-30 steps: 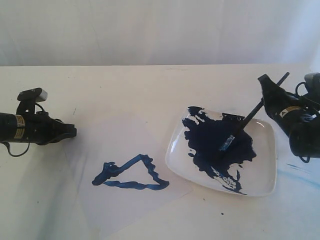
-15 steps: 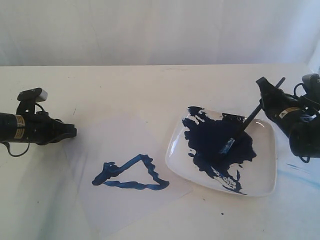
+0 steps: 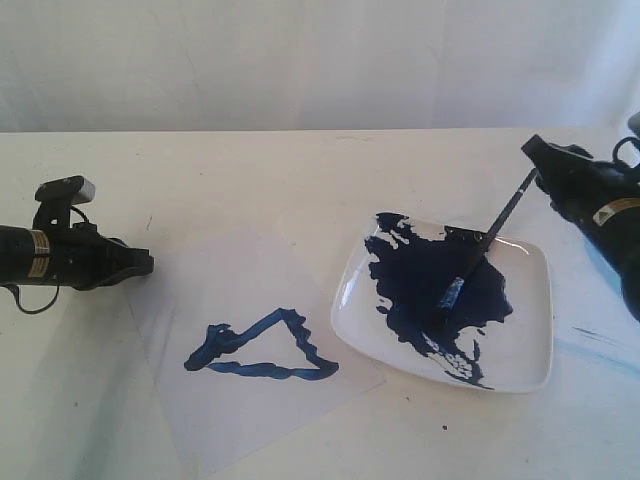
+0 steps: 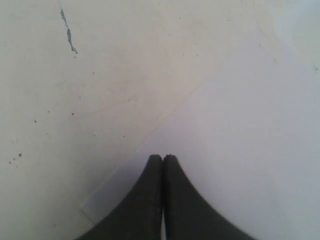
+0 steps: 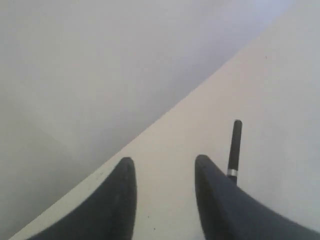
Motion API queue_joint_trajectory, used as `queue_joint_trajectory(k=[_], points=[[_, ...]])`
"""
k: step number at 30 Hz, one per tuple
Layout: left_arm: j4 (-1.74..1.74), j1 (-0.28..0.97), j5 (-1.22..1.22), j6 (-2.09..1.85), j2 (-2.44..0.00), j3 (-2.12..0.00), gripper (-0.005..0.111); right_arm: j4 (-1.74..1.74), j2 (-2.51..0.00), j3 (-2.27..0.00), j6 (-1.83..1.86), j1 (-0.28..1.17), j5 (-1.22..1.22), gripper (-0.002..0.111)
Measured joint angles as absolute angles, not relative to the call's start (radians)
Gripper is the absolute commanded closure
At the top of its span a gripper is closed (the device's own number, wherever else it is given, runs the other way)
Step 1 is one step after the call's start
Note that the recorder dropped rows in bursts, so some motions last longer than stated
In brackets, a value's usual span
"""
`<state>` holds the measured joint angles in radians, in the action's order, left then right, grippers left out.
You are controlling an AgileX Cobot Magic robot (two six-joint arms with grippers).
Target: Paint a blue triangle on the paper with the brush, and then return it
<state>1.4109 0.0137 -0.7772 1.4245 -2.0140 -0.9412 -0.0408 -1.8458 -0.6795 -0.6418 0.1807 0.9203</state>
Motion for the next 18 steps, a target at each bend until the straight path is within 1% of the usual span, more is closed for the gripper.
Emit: queue_joint_trajectory(k=[3, 6, 9, 14, 18], points=[[1.413, 0.014, -0.781, 1.416, -2.012, -0.941, 0.107, -0.041, -1.715, -0.607, -0.552, 0.181, 0.925, 0.097], [1.417, 0.014, -0.771, 1.416, -1.996, -0.934, 0.107, -0.039, -1.578, -0.543, -0.474, 0.181, 0.916, 0.106], [1.424, 0.012, -0.727, 1.416, -1.949, -0.904, 0.107, -0.039, -1.426, -0.492, -0.406, 0.181, 0.855, 0.108], [1.431, -0.008, -0.674, 1.416, -1.830, -0.881, 0.107, -0.041, -1.171, -0.448, -0.310, 0.181, 0.685, 0.108], [1.427, -0.012, -0.663, 1.418, -1.759, -0.879, 0.107, -0.047, -1.023, -0.437, -0.262, 0.181, 0.570, 0.108]])
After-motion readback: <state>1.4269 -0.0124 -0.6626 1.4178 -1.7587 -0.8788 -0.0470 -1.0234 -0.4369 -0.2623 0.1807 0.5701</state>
